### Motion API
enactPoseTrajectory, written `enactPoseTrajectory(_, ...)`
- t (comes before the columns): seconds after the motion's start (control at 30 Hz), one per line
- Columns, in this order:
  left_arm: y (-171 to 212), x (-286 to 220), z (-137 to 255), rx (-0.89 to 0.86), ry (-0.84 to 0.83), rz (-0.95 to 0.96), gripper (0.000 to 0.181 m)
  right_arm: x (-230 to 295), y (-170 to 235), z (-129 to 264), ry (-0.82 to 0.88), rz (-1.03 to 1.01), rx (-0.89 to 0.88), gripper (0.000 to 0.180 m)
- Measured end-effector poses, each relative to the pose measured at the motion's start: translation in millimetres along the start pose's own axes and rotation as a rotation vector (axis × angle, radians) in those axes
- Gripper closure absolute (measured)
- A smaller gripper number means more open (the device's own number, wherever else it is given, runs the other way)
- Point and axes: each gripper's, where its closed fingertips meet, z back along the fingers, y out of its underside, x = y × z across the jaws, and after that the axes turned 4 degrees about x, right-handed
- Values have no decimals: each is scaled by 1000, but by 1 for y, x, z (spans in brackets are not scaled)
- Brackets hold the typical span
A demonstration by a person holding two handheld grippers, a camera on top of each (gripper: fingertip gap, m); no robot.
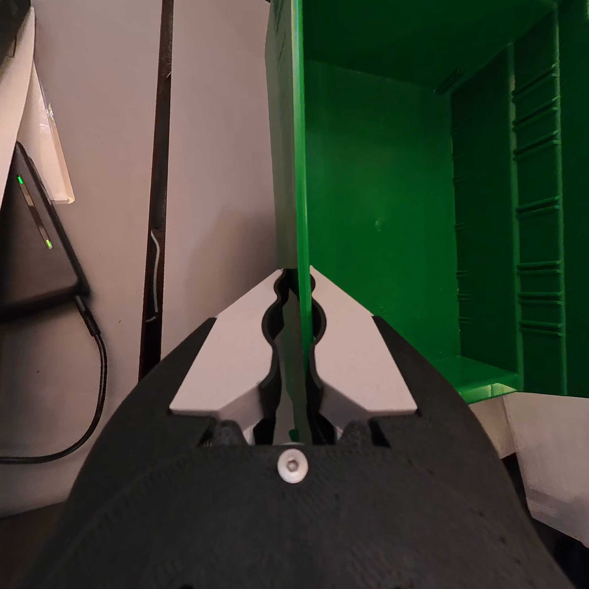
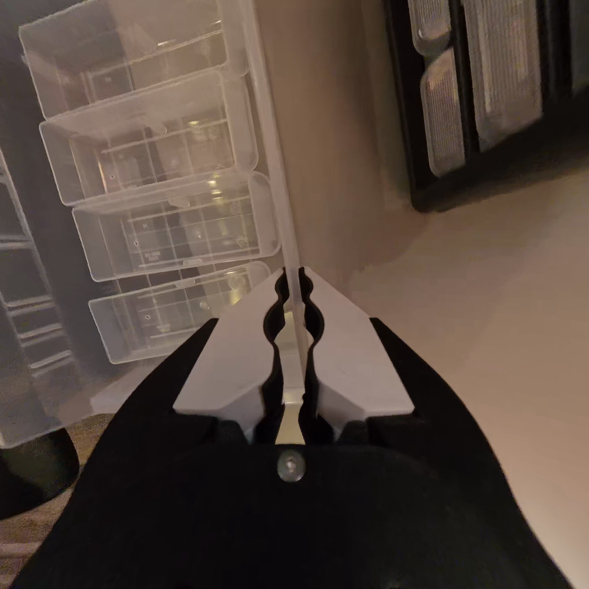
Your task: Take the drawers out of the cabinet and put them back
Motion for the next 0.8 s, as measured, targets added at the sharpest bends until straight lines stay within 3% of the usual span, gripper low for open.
enactPoseTrajectory(0.03, -1, -1, 1, -2, 4, 1, 176, 1, -6, -4, -6, -1, -3, 176)
enactPoseTrajectory(0.8, -42, -1, 63, -203, 6, -8, 176, 46, -182, -68, 65, -240, -171, 177)
